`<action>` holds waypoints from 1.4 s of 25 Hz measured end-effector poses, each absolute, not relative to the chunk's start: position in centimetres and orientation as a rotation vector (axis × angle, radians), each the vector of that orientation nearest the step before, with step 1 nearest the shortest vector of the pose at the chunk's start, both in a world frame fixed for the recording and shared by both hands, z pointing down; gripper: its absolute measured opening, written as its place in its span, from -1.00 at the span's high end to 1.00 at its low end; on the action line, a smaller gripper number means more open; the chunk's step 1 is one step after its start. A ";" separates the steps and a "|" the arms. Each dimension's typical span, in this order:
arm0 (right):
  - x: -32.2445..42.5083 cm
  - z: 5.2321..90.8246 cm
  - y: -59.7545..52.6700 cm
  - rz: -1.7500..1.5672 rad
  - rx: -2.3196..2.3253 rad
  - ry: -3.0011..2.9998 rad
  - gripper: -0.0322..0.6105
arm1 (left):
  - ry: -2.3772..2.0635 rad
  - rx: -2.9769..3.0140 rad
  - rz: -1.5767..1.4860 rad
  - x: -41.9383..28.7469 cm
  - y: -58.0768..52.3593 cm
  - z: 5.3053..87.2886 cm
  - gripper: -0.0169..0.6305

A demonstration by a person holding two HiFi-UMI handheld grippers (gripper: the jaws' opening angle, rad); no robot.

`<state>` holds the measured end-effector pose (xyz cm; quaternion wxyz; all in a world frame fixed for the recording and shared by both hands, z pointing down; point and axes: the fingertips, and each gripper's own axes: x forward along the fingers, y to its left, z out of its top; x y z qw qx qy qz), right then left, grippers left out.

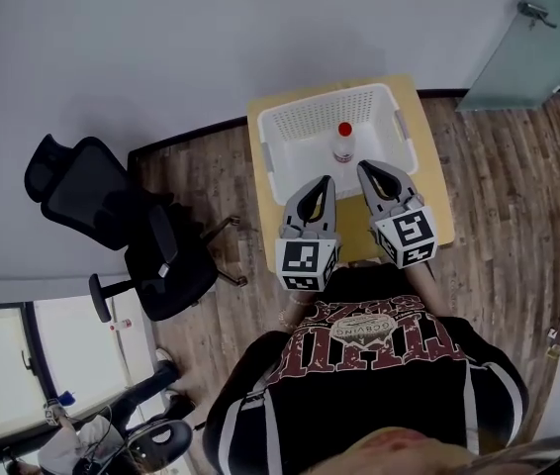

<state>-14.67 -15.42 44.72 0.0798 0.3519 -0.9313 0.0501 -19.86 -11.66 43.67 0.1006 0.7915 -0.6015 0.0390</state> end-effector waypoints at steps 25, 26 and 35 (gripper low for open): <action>-18.0 51.9 -25.6 0.219 0.757 -2.609 0.52 | -1.981 2.101 0.108 -22.4 -11.7 44.4 0.86; -18.1 52.3 -25.8 0.225 0.748 -2.601 0.51 | -1.985 2.095 0.110 -22.5 -11.7 44.4 0.87; -19.2 54.6 -26.9 0.276 0.704 -2.544 0.41 | -2.026 2.042 0.114 -23.7 -11.2 44.8 0.86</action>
